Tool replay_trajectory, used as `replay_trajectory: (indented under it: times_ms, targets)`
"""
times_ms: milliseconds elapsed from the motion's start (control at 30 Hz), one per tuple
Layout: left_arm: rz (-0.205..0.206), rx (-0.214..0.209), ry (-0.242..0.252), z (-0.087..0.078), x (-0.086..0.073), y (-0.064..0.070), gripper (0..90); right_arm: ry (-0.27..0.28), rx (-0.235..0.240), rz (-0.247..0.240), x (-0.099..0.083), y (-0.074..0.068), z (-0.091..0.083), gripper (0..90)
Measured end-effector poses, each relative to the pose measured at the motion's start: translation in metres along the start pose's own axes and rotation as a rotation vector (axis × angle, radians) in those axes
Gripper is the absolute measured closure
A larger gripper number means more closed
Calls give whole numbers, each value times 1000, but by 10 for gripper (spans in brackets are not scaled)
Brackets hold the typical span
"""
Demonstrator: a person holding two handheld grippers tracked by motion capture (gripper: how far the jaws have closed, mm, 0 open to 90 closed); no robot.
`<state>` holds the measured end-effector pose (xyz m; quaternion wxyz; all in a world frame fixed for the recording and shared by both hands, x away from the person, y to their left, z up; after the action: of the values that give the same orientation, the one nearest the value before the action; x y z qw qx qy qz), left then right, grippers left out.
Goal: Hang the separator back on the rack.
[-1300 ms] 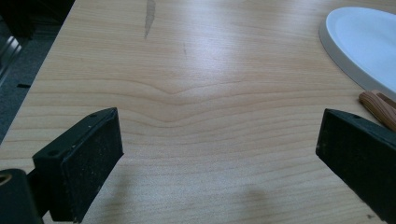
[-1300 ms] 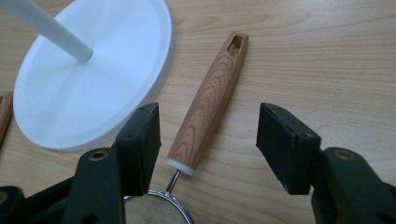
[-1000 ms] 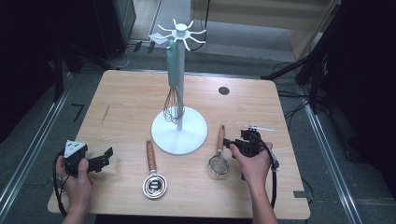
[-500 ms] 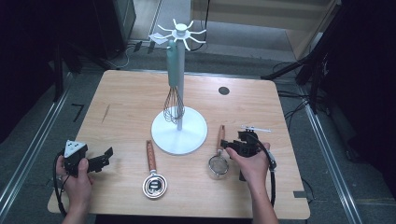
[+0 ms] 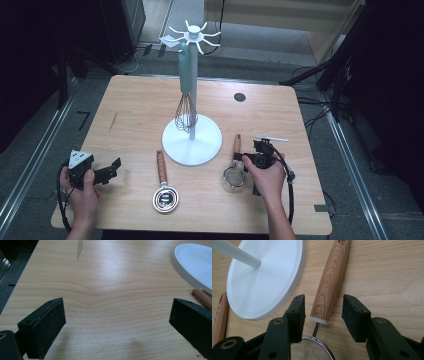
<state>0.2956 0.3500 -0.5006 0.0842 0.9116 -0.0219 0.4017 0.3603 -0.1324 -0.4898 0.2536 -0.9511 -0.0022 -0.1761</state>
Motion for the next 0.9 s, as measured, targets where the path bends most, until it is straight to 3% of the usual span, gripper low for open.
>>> replay_trajectory:
  times_ms: [433, 900]
  targets:
    - [3, 1, 1, 0, 0, 0, 6, -48, 8, 40, -3, -4, 9, 583]
    - [4, 0, 0, 0, 0, 0, 6, -70, -15, 42, -4, -5, 18, 586]
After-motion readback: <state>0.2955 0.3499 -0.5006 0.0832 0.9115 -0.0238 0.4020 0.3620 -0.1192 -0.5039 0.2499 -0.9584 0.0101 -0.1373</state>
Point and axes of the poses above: each handheld gripper's, and its own axes: z roughly forward along the jaws, x roughly out of its top, y roughly to its right, the point moved 3 cm from there along z, roughly forward along the jaws, and after that the axes turned 8 degrees about -y, right-handed, at the moved point
